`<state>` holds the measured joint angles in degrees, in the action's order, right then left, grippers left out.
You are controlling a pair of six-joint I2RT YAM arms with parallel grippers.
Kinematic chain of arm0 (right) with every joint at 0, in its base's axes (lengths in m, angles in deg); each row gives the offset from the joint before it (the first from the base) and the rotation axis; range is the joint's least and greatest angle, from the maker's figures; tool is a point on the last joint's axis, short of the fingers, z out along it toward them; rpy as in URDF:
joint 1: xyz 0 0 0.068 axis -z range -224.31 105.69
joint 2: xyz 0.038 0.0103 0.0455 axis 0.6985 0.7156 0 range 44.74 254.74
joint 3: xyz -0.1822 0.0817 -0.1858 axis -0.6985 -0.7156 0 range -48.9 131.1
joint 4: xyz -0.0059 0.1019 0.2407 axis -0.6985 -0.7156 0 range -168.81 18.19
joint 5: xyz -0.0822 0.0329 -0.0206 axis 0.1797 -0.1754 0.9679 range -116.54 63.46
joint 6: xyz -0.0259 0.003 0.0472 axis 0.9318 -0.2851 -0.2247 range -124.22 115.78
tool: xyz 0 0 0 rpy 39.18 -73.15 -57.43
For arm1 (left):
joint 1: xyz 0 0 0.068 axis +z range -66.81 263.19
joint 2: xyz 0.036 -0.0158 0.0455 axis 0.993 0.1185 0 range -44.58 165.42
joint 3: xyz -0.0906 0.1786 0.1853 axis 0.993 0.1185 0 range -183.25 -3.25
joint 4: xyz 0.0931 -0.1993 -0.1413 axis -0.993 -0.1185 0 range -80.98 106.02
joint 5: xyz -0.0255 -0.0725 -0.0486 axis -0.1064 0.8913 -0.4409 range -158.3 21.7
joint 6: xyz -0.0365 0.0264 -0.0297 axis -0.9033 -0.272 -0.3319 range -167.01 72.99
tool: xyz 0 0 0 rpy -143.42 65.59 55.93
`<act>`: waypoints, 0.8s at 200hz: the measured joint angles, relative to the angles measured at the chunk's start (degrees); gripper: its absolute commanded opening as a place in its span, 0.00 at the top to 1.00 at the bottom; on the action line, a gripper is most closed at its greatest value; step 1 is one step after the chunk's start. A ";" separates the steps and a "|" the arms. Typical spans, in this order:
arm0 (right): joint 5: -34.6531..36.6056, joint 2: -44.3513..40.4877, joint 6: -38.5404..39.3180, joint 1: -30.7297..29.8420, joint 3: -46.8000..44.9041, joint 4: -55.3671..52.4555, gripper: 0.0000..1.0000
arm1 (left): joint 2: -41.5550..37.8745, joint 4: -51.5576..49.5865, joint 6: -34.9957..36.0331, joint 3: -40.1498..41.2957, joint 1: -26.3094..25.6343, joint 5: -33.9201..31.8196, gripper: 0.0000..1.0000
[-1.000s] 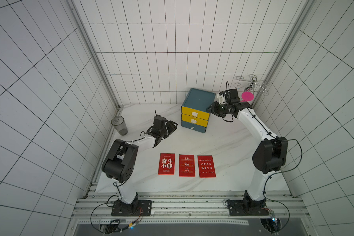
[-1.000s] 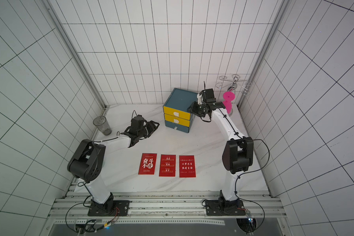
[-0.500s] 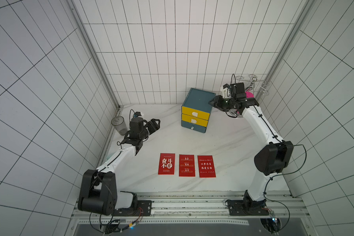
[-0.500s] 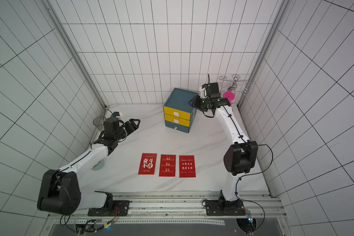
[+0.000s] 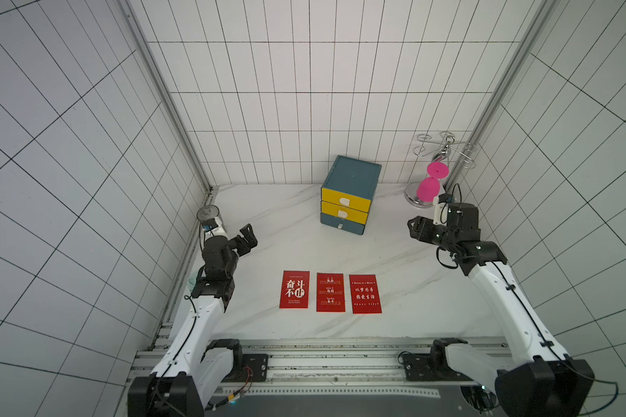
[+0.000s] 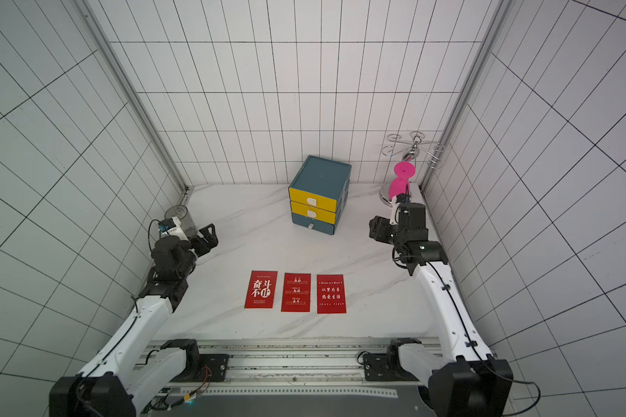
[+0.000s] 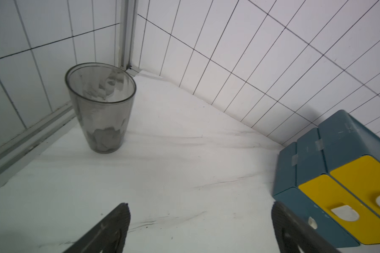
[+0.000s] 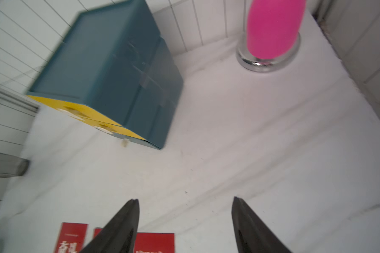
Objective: Take the postcards out of the drawer
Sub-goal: Reset both arms
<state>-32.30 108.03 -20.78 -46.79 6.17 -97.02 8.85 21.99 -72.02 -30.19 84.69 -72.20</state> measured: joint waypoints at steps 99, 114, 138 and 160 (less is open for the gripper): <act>12.66 8.52 10.99 1.81 -32.61 49.55 0.02 | 17.46 23.06 10.71 8.87 0.17 -6.99 0.01; 12.83 13.77 11.80 2.01 -32.83 55.91 0.01 | 19.50 26.95 11.61 8.83 0.42 -6.99 0.01; 12.90 21.88 12.35 2.23 -32.76 66.77 0.02 | 23.82 32.11 13.40 8.02 0.76 -6.71 0.01; 12.41 24.68 12.76 2.62 -33.22 69.85 0.01 | 30.01 37.99 14.43 7.04 0.87 -6.47 0.01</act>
<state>-19.89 132.71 -8.01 -44.17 -27.06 -27.16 38.86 59.98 -57.60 -23.15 85.57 -78.67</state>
